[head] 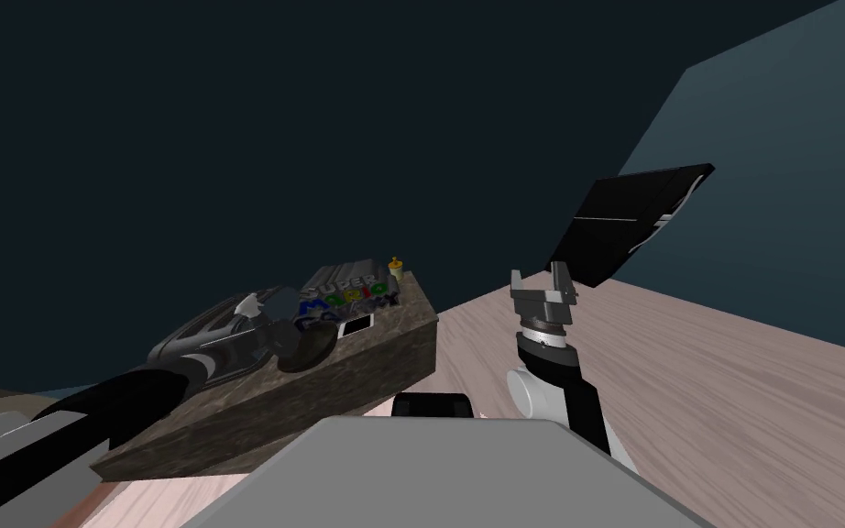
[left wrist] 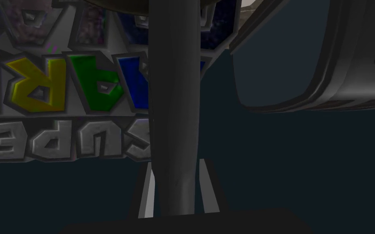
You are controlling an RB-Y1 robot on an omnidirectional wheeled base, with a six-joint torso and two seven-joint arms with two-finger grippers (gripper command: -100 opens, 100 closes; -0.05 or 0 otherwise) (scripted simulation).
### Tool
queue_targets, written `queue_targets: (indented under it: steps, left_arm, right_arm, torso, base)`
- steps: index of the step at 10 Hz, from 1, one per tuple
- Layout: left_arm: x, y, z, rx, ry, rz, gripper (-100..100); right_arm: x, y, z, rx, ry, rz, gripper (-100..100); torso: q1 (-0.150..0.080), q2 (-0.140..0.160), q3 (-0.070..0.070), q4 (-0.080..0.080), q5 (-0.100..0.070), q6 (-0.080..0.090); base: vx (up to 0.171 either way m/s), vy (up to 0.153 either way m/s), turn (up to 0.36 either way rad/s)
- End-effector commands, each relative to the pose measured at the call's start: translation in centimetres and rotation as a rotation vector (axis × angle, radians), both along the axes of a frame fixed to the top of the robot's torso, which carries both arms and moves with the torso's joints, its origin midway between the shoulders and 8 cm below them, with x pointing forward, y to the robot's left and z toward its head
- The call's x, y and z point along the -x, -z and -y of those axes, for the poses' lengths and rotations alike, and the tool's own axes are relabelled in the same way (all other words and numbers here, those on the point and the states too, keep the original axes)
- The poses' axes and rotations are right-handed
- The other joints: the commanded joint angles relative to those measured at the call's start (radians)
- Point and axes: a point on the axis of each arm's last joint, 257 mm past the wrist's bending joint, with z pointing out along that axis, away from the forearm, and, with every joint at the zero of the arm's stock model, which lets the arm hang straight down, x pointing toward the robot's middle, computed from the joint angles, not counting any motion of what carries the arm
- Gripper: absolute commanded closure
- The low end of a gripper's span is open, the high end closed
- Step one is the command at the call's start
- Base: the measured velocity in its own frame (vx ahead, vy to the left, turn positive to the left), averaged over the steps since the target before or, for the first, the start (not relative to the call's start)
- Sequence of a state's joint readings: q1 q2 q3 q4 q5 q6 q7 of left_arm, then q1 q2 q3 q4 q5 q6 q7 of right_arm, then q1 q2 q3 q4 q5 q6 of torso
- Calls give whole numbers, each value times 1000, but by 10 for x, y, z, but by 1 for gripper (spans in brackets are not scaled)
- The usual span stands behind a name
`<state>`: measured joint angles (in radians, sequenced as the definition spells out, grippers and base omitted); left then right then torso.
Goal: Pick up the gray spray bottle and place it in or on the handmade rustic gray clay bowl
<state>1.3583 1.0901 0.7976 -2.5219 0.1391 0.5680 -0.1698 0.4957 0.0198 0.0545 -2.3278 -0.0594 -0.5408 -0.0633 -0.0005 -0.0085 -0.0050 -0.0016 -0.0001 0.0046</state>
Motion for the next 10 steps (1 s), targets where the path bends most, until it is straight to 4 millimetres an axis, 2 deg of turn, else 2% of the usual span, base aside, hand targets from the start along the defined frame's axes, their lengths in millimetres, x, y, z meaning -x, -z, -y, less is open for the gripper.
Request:
queue_targets:
  steps: [1,2,6,7,8,10]
  left_arm:
    - [0,0,0,0,0,0,100]
    - [-1,-1,2,1,3,1,-100]
    - [-1,-1,2,1,3,1,-100]
    - [-1,-1,2,1,3,1,0]
    - [-4,-7,3,-1,4,2,-100]
    - [-9,-17,8,1,8,-2,-100]
  right_arm:
    - [0,0,0,0,0,0,0]
    - [0,0,0,0,0,0,0]
    - [0,0,0,0,0,0,0]
    - [0,0,0,0,0,0,0]
    - [0,0,0,0,0,0,0]
    - [0,0,0,0,0,0,0]
  torso:
    - [0,0,0,0,0,0]
    - [0,4,2,1,0,-1]
    - [0,9,5,2,0,-1]
    - [-1,9,6,2,0,-1]
    - [-1,9,6,2,0,-1]
    - [0,10,6,2,0,-1]
  base:
    - [51,8,-12]
    - [11,1,-3]
    - [1,0,0]
    - [0,0,0]
    - [-6,10,33]
    - [-10,20,39]
